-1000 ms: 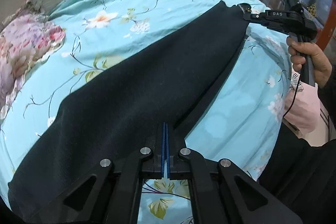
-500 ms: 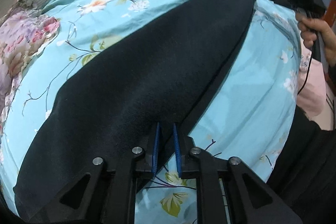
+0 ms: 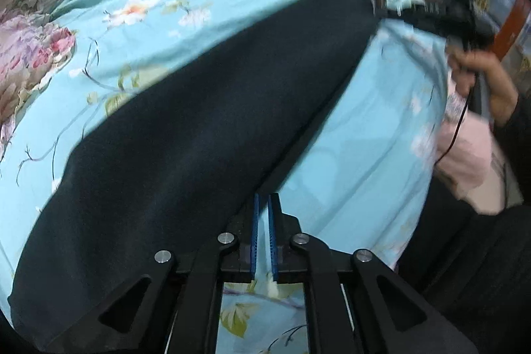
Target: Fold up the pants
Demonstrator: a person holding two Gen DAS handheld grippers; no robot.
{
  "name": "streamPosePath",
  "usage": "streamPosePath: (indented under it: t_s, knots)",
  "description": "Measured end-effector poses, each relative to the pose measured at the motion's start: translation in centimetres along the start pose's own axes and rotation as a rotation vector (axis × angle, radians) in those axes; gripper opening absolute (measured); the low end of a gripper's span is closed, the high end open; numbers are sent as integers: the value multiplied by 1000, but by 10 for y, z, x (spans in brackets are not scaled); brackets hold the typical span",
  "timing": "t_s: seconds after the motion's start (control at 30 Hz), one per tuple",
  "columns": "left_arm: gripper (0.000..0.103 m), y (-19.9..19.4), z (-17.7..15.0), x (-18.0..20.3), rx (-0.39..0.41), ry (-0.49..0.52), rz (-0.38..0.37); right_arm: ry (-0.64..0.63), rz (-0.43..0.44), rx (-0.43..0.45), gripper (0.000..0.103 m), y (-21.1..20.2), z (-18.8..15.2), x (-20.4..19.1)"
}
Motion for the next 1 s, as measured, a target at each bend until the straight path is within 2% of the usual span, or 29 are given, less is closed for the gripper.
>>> streamPosePath:
  t_s: [0.07, 0.1, 0.17, 0.23, 0.27, 0.43, 0.6, 0.63, 0.67, 0.7, 0.8, 0.87, 1.0]
  knots:
    - [13, -2, 23, -1, 31, -41, -17, 0, -34, -2, 23, -3, 0, 4]
    - [20, -1, 31, -2, 40, -52, -22, 1, -50, 5, 27, -7, 0, 7]
    - [25, 4, 52, 0, 63, -67, -35, 13, -45, 15, 42, -12, 1, 8]
    - [39, 16, 76, 2, 75, -83, -36, 36, -35, 16, 46, -14, 0, 9]
    - [40, 21, 83, 3, 77, -86, -38, 51, -26, 12, 46, -13, -1, 10]
    - [51, 56, 130, 17, 73, -118, -81, 131, 14, 1, 46, -1, -4, 13]
    - [54, 95, 166, 41, 41, -106, -157, 207, 57, 27, 46, 9, 1, 19]
    - [54, 104, 171, 47, 29, -101, -170, 221, 71, 37, 40, 11, 3, 20]
    - [54, 110, 175, 50, 20, -98, -176, 232, 79, 40, 20, 12, 4, 21]
    - [54, 118, 179, 55, 8, -94, -182, 258, 83, 38, 13, 16, 4, 25]
    - [54, 138, 191, 69, -20, -80, -204, 322, 113, 66, 12, 16, 8, 33]
    - [54, 147, 197, 74, -28, -71, -214, 300, 111, 99, 11, 11, 15, 34]
    - [57, 175, 213, 90, -68, -51, -243, 320, 129, 105, 11, 10, 19, 38]
Point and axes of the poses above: each gripper's, at about its wrist camera, not at the fingertips, and y roughly the way its jaws point, x to its right, z to its top, the point moved 10 cm from there along y, roughly the way its jaws point, and after that the axes turned 14 degrees about x, right-handed, at the moved point
